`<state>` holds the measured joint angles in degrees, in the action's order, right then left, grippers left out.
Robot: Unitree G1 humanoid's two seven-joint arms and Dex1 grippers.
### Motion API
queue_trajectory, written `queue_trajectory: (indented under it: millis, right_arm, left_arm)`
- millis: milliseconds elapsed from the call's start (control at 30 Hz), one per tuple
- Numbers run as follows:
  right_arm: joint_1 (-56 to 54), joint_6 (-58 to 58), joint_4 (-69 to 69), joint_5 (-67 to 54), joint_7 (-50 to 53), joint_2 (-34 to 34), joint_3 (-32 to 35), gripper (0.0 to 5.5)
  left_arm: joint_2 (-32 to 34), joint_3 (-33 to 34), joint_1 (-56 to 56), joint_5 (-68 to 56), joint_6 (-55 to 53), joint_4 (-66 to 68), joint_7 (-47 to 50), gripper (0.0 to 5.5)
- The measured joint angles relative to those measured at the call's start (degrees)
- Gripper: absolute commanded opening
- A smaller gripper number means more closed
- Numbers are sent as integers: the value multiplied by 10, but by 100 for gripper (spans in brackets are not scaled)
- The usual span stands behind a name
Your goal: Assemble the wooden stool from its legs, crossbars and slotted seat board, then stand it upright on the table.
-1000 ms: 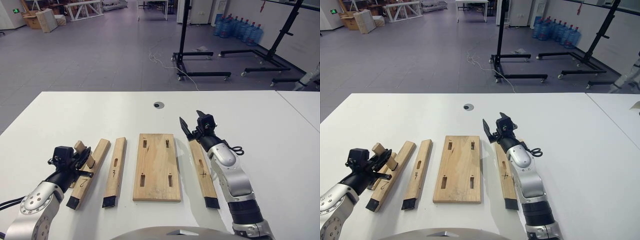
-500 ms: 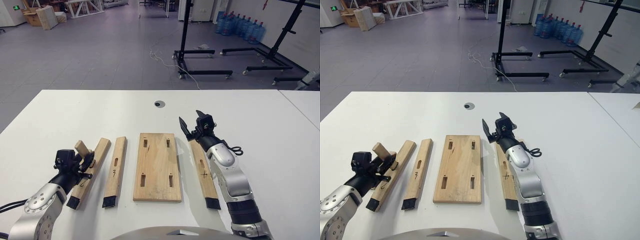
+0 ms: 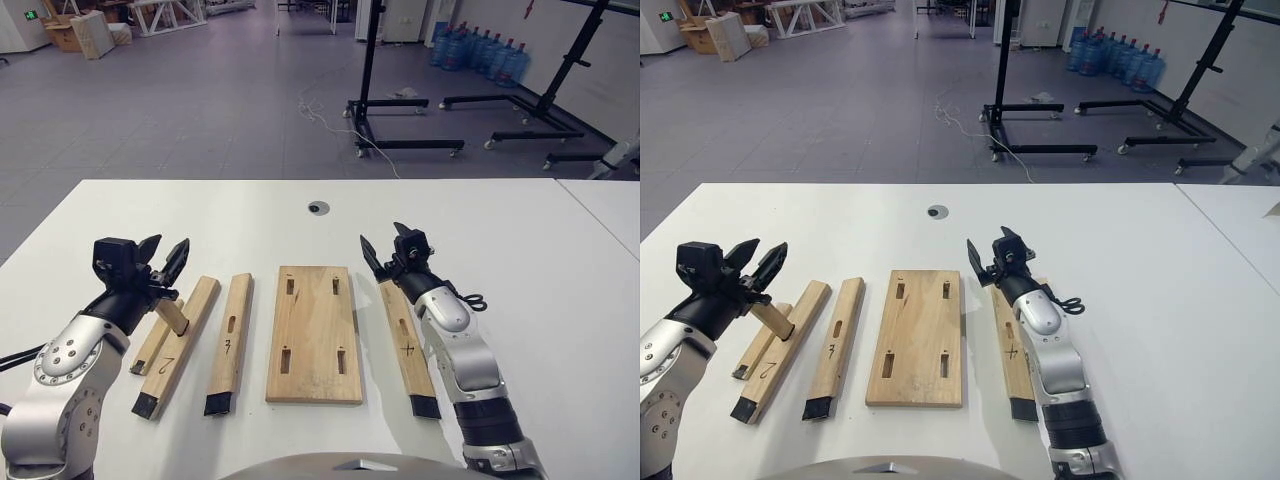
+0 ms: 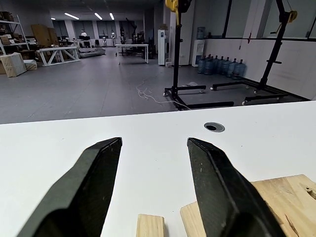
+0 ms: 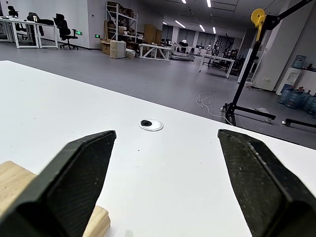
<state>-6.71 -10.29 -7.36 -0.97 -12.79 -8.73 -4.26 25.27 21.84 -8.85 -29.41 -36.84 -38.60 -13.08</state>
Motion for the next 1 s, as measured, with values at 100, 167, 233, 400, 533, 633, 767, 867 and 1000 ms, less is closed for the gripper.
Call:
queue_trajectory:
  millis: [100, 167, 233, 400, 533, 633, 767, 867, 1000]
  right_arm:
    - [-2, 5, 1, 0, 0, -1, 2, 380]
    - [-4, 5, 2, 0, 0, 0, 3, 380]
    - [-6, 5, 4, -2, 0, 2, 6, 380]
    - [-7, 6, 10, -2, -2, 1, 10, 380]
    - [-12, 10, 19, -2, -2, 0, 10, 380]
    - [-13, 12, 20, -1, -2, 0, 8, 380]
    - [-13, 17, 21, 0, -2, 0, 6, 380]
    - [-13, 17, 21, 1, -2, -1, 4, 380]
    - [-18, 18, 22, 3, -1, -4, 4, 380]
  left_arm:
    - [1, 6, 21, -14, -8, 0, 4, 241]
    - [1, 8, 32, -20, -16, -4, 9, 241]
    - [1, 15, 45, -32, -23, -4, 18, 241]
    - [-15, 56, 81, -92, -47, 9, 49, 241]
    - [-18, 80, 93, -119, -51, 29, 63, 241]
    - [-16, 89, 98, -128, -51, 43, 64, 241]
    - [-15, 96, 105, -137, -47, 56, 64, 241]
    - [-12, 97, 105, -138, -44, 59, 63, 241]
    - [-12, 85, 109, -137, -40, 58, 64, 241]
